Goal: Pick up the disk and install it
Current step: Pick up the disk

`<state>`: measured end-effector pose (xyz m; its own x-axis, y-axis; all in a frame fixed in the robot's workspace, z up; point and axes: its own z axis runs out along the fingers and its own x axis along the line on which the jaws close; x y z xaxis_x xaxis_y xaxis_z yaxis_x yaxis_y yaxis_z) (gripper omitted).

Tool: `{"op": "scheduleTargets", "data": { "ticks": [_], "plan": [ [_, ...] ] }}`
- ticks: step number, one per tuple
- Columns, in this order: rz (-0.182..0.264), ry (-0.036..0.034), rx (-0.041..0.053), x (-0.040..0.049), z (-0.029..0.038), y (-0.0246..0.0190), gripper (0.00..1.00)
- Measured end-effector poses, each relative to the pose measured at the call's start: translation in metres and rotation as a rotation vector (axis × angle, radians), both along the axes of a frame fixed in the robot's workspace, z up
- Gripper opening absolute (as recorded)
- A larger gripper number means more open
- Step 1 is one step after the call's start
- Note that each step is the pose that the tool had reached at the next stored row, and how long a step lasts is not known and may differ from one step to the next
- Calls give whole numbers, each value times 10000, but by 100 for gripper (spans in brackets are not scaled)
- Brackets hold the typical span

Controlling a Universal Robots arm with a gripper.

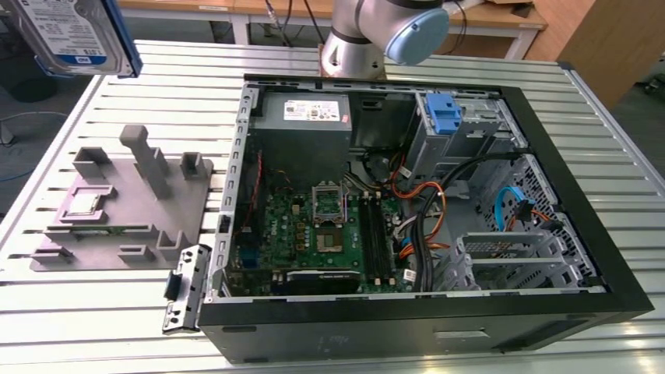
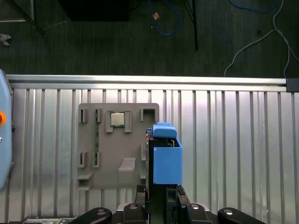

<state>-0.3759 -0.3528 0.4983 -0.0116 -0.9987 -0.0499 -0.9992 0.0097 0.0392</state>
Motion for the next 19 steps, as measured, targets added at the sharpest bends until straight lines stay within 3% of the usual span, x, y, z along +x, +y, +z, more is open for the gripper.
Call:
{"op": "scheduleTargets", "data": {
  "ticks": [19],
  "plan": [
    [0,0,0,199,0,1,35]
  ]
}}
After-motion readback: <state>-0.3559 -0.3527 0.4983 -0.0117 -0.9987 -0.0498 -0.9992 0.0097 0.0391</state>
